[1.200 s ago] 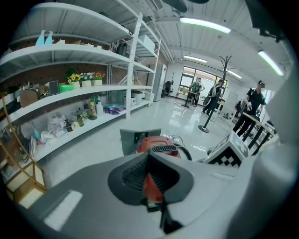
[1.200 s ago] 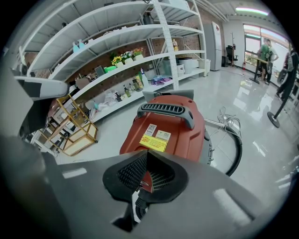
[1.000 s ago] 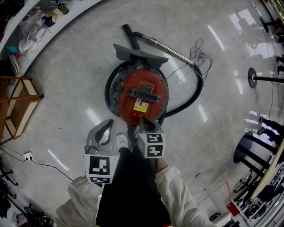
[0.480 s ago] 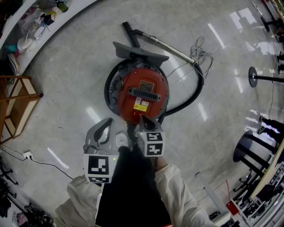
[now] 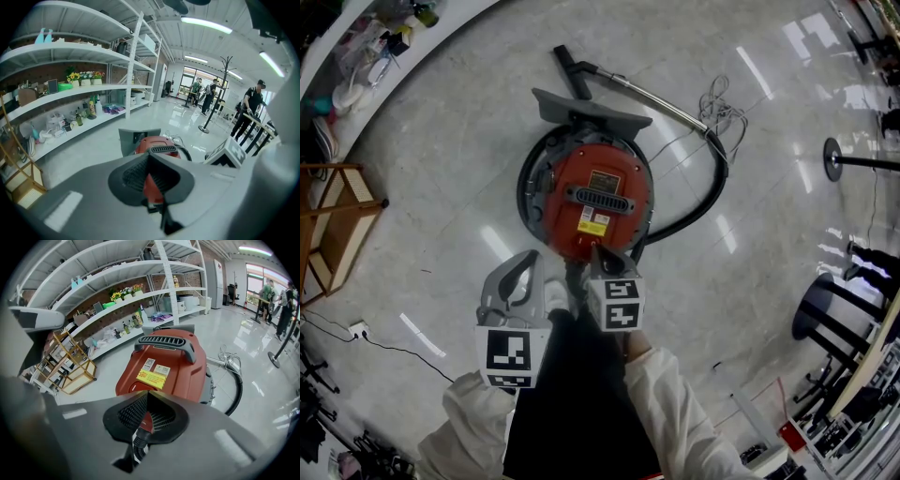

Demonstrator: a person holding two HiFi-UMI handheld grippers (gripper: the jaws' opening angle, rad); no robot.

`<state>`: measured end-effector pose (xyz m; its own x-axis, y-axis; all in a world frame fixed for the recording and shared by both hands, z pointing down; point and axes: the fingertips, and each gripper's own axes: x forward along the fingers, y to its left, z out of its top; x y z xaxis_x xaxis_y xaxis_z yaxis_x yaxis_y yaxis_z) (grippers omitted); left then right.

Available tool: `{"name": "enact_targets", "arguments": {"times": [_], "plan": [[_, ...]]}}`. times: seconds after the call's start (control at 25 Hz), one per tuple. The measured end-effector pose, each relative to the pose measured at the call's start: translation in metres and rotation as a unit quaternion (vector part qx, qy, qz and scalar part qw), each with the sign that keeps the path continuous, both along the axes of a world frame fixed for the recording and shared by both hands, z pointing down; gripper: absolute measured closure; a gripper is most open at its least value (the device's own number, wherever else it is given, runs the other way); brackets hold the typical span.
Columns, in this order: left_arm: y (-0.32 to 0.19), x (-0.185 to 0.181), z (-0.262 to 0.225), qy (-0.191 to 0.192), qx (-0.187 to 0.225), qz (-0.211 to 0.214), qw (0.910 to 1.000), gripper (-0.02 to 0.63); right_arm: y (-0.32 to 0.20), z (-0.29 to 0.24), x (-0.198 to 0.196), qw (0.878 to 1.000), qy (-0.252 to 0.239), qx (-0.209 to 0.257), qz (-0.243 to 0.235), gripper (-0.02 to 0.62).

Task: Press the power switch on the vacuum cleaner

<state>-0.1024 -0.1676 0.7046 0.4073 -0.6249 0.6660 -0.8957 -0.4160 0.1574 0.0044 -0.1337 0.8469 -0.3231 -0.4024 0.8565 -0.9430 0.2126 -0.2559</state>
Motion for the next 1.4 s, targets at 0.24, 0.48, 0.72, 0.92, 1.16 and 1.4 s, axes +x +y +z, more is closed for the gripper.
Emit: {"name": "enact_targets", "arguments": {"times": [0.24,0.48,0.72,0.92,1.16,1.4], "plan": [[-0.0004,-0.0019,0.0035,-0.002,-0.003,-0.002,1.0000,0.606,0.0017,0.0054,0.0026,1.000,0.003,-0.005,0.003,0.594],[0.0008,-0.0036,0.0042,-0.003,-0.005,-0.005,1.0000,0.606,0.0024,0.0046,0.0031,1.000,0.004,-0.003,0.003,0.594],[0.0008,-0.0019,0.0040,-0.002,-0.004,-0.007,1.0000,0.606,0.0022,0.0037,0.0030,1.000,0.002,-0.001,-0.004,0.594],[0.0032,-0.0009,0.0062,-0.003,-0.007,-0.009,0.9999,0.606,0.0024,0.0043,0.0033,1.000,0.001,0.001,-0.006,0.594],[0.0046,-0.0005,0.0061,-0.005,-0.009,-0.012,0.9999,0.606,0.0023,0.0035,0.0036,1.000,0.001,0.002,-0.011,0.594],[0.0058,-0.0029,0.0069,-0.005,-0.009,-0.019,0.9998,0.606,0.0021,0.0037,0.0032,1.000,0.002,0.004,-0.016,0.594]]}}
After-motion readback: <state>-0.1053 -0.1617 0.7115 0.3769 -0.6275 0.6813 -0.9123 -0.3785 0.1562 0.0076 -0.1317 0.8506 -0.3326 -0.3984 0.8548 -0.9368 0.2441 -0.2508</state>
